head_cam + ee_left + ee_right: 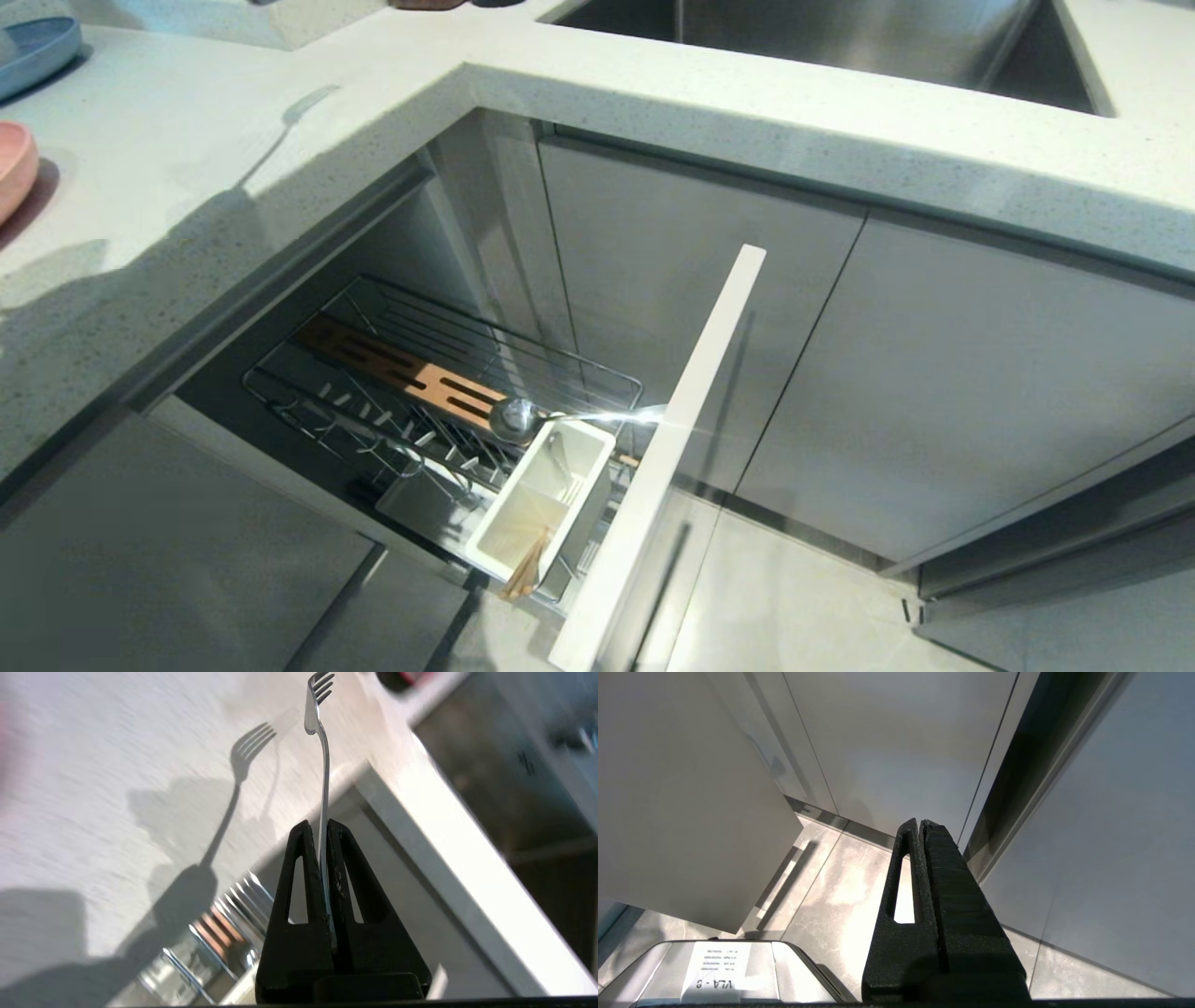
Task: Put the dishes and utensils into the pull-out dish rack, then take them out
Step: Take the fork out of the cupboard
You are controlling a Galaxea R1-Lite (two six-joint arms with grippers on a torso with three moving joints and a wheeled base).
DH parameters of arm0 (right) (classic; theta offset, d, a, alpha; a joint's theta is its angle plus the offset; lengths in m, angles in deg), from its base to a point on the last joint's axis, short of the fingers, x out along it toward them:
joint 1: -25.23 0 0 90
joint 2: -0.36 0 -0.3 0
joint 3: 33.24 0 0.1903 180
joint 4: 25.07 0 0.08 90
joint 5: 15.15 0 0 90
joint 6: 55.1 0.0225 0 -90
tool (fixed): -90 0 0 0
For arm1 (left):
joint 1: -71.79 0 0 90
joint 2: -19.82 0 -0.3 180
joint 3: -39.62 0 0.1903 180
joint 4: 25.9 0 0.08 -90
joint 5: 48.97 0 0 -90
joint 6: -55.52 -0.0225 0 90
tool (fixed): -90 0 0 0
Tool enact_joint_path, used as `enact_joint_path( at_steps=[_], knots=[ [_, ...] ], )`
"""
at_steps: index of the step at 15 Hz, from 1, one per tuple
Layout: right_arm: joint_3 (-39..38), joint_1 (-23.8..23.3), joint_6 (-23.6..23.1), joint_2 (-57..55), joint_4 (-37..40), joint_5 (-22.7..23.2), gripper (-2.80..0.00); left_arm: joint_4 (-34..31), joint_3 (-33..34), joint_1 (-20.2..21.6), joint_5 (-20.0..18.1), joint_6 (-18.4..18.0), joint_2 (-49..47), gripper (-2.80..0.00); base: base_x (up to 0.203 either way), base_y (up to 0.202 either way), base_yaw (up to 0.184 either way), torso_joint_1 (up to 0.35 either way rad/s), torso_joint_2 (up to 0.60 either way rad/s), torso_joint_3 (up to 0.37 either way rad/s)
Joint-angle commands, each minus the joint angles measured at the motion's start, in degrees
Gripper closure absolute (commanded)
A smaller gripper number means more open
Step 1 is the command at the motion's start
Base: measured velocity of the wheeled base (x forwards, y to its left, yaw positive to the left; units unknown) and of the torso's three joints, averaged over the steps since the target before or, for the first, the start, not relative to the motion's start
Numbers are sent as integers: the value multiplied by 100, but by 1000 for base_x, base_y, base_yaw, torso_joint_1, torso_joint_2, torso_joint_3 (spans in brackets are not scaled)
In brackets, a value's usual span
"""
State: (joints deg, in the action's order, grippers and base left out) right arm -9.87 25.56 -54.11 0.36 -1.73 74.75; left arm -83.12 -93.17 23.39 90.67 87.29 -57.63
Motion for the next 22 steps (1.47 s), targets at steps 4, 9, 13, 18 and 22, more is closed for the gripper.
enact_joint_path(
  at_steps=[4,9,13,18,22],
  knots=[
    [-9,2,3,0,-6,1,0,405,0,1217,17,-96,385,0,0,0,0,0,0,0],
    [-8,2,-2,0,-6,1,0,594,0,2990,-126,-109,772,0,0,0,0,0,0,0],
    [-9,2,6,0,0,-2,0,583,41,4887,-1147,-72,1247,0,0,0,0,0,0,0],
    [-9,2,2,0,-1,-6,0,537,1041,7554,-3028,296,1997,0,0,0,0,0,0,0],
    [-9,2,-1,0,-2,1,0,562,2651,9132,-4482,593,2676,0,0,0,0,0,0,0]
  ],
)
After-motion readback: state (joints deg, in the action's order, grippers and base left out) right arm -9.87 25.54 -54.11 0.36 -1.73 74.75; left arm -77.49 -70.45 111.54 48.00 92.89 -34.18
